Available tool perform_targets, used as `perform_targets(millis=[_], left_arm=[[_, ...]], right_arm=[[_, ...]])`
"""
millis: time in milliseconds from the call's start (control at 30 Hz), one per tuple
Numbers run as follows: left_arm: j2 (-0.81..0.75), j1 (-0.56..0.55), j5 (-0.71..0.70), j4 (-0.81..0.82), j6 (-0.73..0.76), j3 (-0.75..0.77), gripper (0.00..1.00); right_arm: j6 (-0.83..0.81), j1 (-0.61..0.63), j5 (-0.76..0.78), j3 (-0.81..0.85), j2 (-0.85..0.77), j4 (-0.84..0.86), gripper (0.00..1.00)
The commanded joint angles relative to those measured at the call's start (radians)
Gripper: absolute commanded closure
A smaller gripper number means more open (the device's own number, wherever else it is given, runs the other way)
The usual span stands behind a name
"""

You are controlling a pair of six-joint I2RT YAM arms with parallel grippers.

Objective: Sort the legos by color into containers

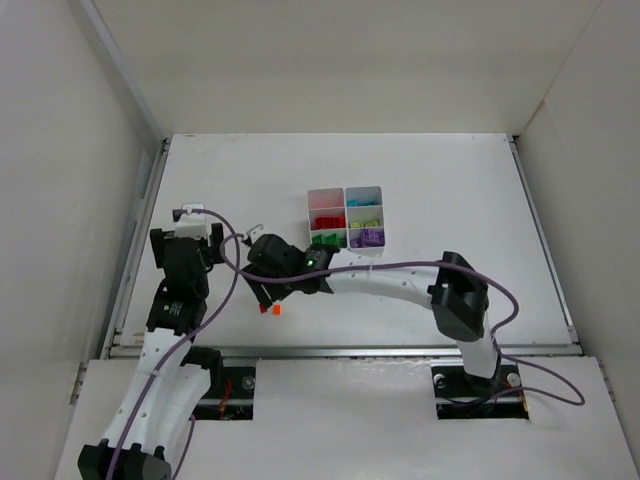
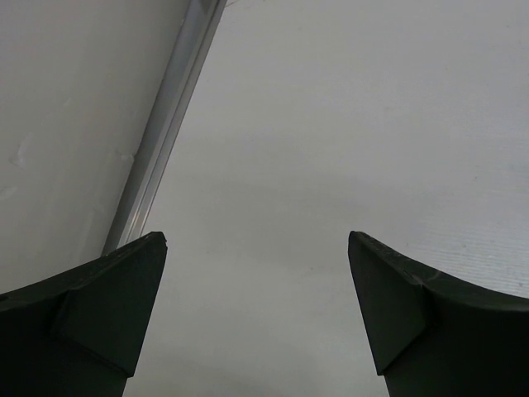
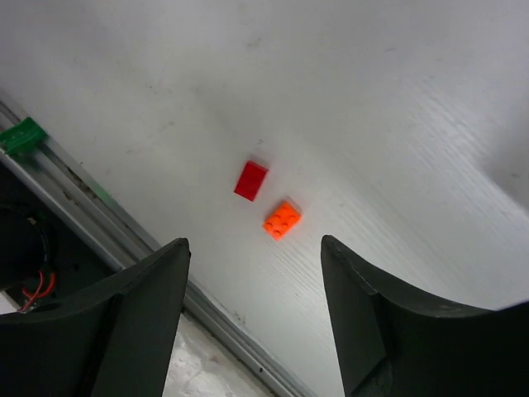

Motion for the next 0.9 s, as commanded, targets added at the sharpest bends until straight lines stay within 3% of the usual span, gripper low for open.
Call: perform_targets(millis=[0, 300, 700, 867], left_arm=[[-0.015, 0.004, -0.062, 0.056, -0.007, -0.012, 0.10], [-0.015, 0.004, -0.093, 0.056, -0.007, -0.012, 0.09], [-0.024, 0.004, -0.084, 0.065, -0.007, -0.012, 0.09], [-0.024, 0.004, -0.084, 0.065, -0.007, -0.012, 0.09]], right_arm=[[0.023, -0.005, -0.121, 0.044, 0.074, 0.107, 0.30], [0.101, 0.006, -0.122, 0.121, 0.221, 0.103, 0.30], [0.148, 0.037, -0.030, 0.139, 0.287, 0.023, 0.55], [0.179, 0.037, 0.003, 0.173, 0.322, -0.018, 0.73]])
